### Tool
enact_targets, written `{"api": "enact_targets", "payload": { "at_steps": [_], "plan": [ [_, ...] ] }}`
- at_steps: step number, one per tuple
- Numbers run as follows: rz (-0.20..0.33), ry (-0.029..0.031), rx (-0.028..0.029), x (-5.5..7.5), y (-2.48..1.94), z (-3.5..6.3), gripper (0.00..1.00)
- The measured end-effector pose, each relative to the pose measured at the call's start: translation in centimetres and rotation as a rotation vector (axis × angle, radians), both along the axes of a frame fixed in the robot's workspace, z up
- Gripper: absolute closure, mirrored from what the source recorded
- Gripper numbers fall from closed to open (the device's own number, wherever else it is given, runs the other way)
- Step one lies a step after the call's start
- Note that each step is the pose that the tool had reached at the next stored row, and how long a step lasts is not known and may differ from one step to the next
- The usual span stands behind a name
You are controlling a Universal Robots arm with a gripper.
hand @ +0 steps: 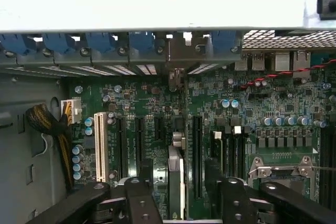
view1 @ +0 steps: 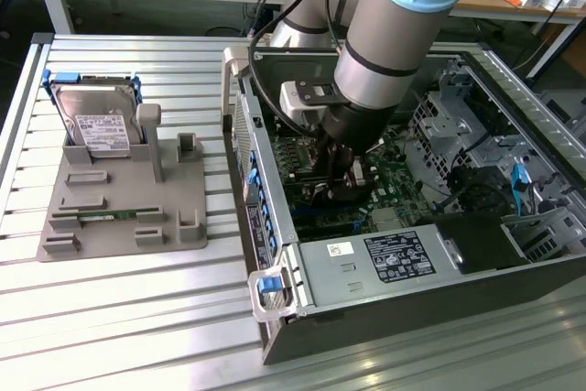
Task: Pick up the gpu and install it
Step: 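Insert the gpu into the slot, then press down on the gpu until it lock into place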
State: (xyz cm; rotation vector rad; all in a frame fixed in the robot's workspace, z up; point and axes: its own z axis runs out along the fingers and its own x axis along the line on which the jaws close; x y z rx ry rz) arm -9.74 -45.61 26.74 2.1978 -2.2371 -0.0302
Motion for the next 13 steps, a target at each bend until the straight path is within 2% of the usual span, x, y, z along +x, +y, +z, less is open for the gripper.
{"api": "enact_targets", "payload": {
  "at_steps": [1,2,3,4,5,7,8,9,10,13],
  "plan": [
    [0.000,0.0002,-0.0060,0.0,0.17,1.11,0.48],
    [0.000,-0.0001,-0.0058,0.0,0.23,2.38,0.48],
    [0.000,-0.0001,-0.0057,0.0,0.68,3.76,0.49],
    [0.000,-0.0004,-0.0058,0.0,0.99,5.03,0.63],
    [0.000,-0.0005,-0.0057,0.0,0.99,5.20,0.69],
    [0.000,0.0023,-0.0057,1.1,0.91,5.18,0.80],
    [0.000,0.0042,-0.0056,1.9,0.88,5.15,0.87],
    [0.000,0.0097,-0.0061,3.7,0.83,5.17,0.87],
    [0.000,0.0098,-0.0061,3.6,0.83,5.17,0.87],
    [0.000,0.0098,-0.0062,0.8,0.83,4.06,0.87]
  ]
}}
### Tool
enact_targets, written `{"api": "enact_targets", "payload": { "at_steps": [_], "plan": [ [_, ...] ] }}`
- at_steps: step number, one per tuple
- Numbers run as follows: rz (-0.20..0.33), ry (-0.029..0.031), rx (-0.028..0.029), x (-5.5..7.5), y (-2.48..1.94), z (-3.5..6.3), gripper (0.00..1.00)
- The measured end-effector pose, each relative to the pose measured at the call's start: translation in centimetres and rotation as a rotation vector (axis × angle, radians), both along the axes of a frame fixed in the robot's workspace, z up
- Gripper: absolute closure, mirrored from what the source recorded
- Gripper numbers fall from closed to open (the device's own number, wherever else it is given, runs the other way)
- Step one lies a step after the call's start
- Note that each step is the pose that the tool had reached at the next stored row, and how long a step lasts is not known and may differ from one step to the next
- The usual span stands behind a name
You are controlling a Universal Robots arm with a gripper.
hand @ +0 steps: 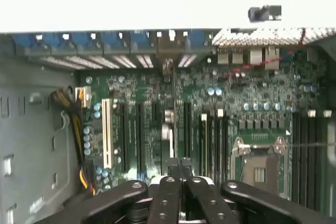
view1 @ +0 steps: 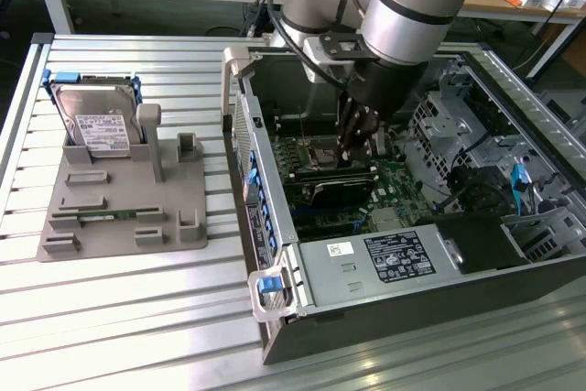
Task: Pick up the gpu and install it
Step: 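Press down on the gpu until it lock into place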
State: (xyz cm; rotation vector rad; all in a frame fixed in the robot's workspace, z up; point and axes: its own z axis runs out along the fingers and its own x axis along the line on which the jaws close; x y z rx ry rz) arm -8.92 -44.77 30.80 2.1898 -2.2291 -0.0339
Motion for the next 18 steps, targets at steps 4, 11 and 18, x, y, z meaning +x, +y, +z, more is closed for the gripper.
{"api": "enact_targets", "payload": {
  "at_steps": [4,11,18],
  "plan": [
    [0.000,0.0000,0.0000,-0.5,0.00,-1.27,0.87],
    [0.000,-0.0002,0.0189,-1.2,-0.36,-3.57,0.87],
    [0.000,-0.0139,0.0409,-1.2,-0.40,-2.24,0.87]
  ]
}}
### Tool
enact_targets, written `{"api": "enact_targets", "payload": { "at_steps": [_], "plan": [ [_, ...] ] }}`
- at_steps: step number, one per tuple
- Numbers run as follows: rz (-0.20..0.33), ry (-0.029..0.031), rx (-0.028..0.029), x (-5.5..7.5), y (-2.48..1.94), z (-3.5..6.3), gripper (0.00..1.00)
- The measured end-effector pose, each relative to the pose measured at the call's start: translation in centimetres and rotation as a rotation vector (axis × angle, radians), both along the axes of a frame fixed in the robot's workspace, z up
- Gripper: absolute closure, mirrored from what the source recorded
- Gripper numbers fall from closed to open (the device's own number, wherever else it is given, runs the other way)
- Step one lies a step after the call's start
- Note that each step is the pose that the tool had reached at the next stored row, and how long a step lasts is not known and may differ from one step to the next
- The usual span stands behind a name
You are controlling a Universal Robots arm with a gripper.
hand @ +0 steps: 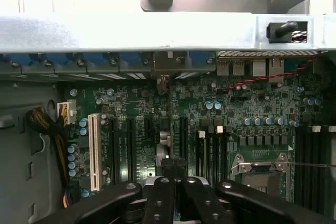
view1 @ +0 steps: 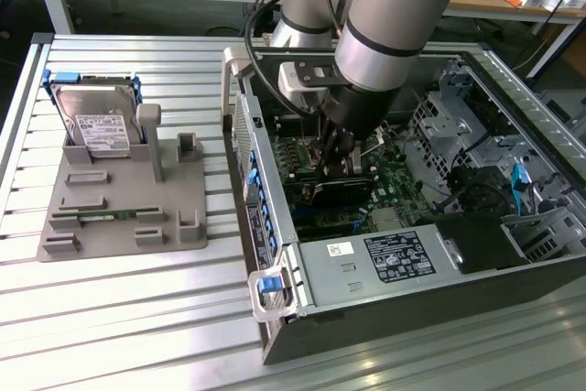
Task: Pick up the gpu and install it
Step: 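Press down on the gpu until it lock into place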
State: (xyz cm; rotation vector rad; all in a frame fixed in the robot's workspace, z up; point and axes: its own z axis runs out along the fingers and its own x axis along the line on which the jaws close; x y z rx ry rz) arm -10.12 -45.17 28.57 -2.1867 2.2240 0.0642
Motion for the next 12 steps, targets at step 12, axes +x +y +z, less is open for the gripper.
{"api": "enact_targets", "payload": {
  "at_steps": [12],
  "plan": [
    [0.000,0.0002,-0.0069,-0.24,0.39,-0.96,0.87]
  ]
}}
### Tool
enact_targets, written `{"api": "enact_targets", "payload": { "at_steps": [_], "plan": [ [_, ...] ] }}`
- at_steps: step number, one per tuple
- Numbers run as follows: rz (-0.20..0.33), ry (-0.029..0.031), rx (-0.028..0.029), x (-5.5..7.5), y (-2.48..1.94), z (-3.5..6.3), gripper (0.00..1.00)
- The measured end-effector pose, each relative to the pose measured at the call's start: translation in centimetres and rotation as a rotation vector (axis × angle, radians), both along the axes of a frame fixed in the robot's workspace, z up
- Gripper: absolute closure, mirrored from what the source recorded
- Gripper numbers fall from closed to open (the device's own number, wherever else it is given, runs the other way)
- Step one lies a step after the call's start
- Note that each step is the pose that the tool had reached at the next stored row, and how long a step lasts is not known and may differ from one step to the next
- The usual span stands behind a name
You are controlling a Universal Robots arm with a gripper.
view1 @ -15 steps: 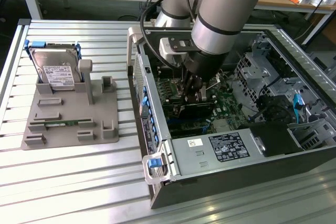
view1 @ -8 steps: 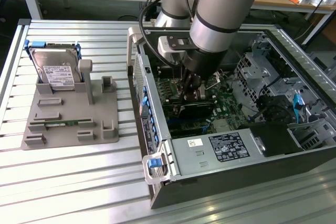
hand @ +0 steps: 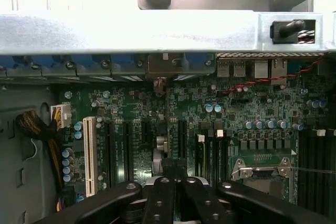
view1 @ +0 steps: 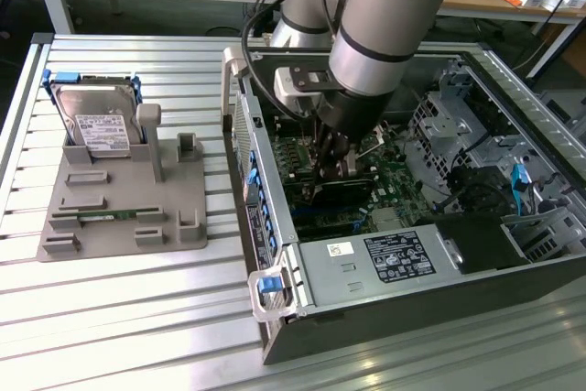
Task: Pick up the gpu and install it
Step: 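Press down on the gpu until it lock into place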
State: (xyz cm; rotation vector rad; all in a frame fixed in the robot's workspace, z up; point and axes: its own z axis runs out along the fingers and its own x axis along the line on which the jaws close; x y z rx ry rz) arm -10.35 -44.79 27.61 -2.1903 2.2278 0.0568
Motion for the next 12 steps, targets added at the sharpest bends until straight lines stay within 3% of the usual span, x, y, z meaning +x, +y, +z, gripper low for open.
{"api": "enact_targets", "payload": {
  "at_steps": [5,8,12],
  "plan": [
    [0.000,-0.0009,-0.0004,0.0,-0.22,-0.27,0.87],
    [0.000,-0.0074,-0.0001,0.0,-0.22,0.76,0.87],
    [0.000,-0.0075,-0.0003,0.0,-0.22,0.78,0.87]
  ]
}}
